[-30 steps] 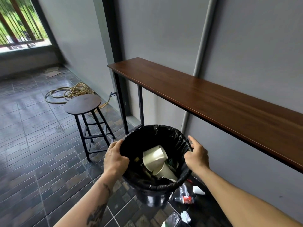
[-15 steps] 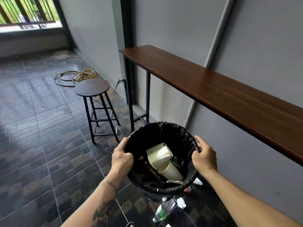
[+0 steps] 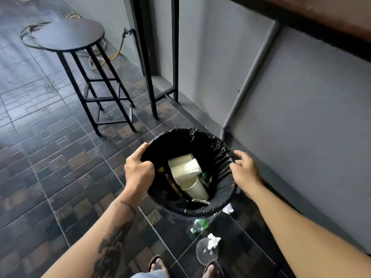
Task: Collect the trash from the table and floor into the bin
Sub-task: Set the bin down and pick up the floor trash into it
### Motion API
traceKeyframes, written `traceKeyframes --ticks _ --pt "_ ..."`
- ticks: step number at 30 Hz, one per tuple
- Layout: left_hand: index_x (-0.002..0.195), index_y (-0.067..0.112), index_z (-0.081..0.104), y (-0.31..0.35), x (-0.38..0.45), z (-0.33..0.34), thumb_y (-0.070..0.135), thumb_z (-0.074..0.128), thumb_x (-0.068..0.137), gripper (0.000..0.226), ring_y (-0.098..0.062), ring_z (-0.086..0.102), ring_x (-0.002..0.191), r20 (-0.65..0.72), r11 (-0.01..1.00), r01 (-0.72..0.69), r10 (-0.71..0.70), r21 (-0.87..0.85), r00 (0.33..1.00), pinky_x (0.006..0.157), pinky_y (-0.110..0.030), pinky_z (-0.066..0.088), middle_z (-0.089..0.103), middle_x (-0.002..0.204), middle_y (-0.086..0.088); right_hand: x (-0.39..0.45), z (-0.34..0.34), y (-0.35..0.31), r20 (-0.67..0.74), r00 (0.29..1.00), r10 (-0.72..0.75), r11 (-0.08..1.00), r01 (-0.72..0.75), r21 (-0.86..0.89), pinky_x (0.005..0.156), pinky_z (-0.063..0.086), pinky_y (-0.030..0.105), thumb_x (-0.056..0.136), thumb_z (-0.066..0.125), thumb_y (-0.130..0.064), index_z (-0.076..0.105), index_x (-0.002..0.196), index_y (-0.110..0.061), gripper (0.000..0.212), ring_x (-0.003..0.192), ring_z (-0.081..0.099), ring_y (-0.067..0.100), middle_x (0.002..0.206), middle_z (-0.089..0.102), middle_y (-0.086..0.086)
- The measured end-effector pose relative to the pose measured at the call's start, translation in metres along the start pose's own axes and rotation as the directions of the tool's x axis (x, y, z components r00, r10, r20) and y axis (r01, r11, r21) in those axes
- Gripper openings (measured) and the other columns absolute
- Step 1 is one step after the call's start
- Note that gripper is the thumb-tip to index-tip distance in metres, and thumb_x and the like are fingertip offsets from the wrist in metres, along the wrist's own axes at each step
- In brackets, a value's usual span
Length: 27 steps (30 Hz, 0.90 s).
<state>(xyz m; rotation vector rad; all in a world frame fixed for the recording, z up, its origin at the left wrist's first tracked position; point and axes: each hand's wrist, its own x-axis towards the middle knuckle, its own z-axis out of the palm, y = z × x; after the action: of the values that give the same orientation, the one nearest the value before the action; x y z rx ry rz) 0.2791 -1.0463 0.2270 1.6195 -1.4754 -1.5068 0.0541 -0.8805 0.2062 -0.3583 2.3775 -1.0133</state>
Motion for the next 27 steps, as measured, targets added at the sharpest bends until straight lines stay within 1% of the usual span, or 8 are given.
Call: traceKeyframes --ticks 2,5,7,10,13,16,20,27 --pt "0.135 0.030 0.064 -0.035 0.031 0.017 -0.007 0.041 0.069 0.079 -0.016 0.063 0.064 -0.011 1.000 -0.009 0.010 0.010 1.000 0.061 -0.033 0.053 0.076 0.108 0.005 0.028 0.033 0.034 0.054 0.998 0.034 0.999 -0.036 0.038 0.081 0.048 0.032 0.084 0.056 -0.012 0.058 0.130 -0.024 0.048 0.092 0.064 0.023 0.097 0.070 0.000" --pt "0.132 0.028 0.066 -0.094 0.079 0.045 -0.005 0.046 0.069 0.074 -0.010 0.070 0.077 -0.031 0.999 -0.023 0.023 -0.027 0.999 0.078 -0.033 0.060 0.075 0.111 0.008 0.068 0.078 0.089 0.103 0.992 0.074 0.997 -0.078 0.028 0.079 0.046 0.030 0.080 0.059 -0.024 0.056 0.134 -0.029 0.054 0.094 0.063 0.017 0.098 0.070 -0.006" --pt "0.133 0.025 0.066 -0.130 0.104 0.064 -0.004 0.047 0.069 0.073 -0.001 0.070 0.084 -0.073 0.998 -0.039 0.035 -0.051 0.997 0.081 -0.020 0.059 0.072 0.119 0.007 0.090 0.105 0.127 0.118 0.988 0.100 0.994 -0.103 0.022 0.081 0.050 0.033 0.080 0.058 -0.023 0.055 0.134 -0.029 0.054 0.089 0.063 0.019 0.091 0.068 -0.009" --pt "0.137 0.016 0.063 -0.179 0.133 0.086 -0.011 0.045 0.075 0.070 0.009 0.065 0.083 -0.152 0.994 -0.055 0.039 -0.099 0.988 0.066 0.004 0.043 0.067 0.127 0.006 0.110 0.139 0.182 0.185 0.980 0.076 0.994 -0.061 -0.087 0.095 0.040 0.028 0.088 0.057 -0.017 0.049 0.141 -0.024 0.054 0.112 0.057 0.022 0.123 0.062 -0.001" --pt "0.138 0.014 0.061 -0.221 0.160 0.099 -0.012 0.045 0.076 0.070 -0.004 0.063 0.109 -0.203 0.990 -0.054 0.027 -0.128 0.979 0.073 0.007 0.040 0.066 0.130 0.003 0.123 0.169 0.230 0.291 0.956 0.042 0.969 0.033 -0.246 0.108 0.035 0.033 0.091 0.056 -0.022 0.039 0.149 -0.028 0.061 0.135 0.044 0.024 0.148 0.047 0.002" --pt "0.137 0.015 0.063 -0.252 0.188 0.107 -0.011 0.045 0.075 0.069 -0.006 0.064 0.112 -0.210 0.990 -0.074 0.048 -0.118 0.977 0.087 -0.002 0.045 0.066 0.126 0.006 0.138 0.195 0.260 0.346 0.936 0.062 0.939 0.063 -0.338 0.114 0.033 0.041 0.090 0.053 -0.023 0.029 0.154 -0.030 0.069 0.141 0.036 0.028 0.157 0.037 0.004" --pt "0.135 0.013 0.063 -0.281 0.213 0.118 -0.004 0.045 0.066 0.074 -0.013 0.066 0.117 -0.209 0.983 -0.107 0.075 -0.146 0.975 0.108 -0.032 0.049 0.068 0.128 0.000 0.149 0.222 0.286 0.406 0.908 0.107 0.893 0.092 -0.440 0.107 0.039 0.039 0.083 0.052 -0.021 0.027 0.154 -0.028 0.075 0.139 0.039 0.031 0.155 0.038 0.006" --pt "0.132 0.020 0.068 -0.315 0.216 0.132 -0.006 0.046 0.068 0.072 -0.010 0.064 0.118 -0.271 0.983 -0.094 0.048 -0.161 0.961 0.110 -0.029 0.045 0.069 0.127 0.004 0.139 0.232 0.315 0.500 0.858 0.116 0.737 0.263 -0.623 0.098 0.046 0.035 0.079 0.056 -0.019 0.034 0.148 -0.040 0.076 0.129 0.049 0.027 0.145 0.047 0.000"
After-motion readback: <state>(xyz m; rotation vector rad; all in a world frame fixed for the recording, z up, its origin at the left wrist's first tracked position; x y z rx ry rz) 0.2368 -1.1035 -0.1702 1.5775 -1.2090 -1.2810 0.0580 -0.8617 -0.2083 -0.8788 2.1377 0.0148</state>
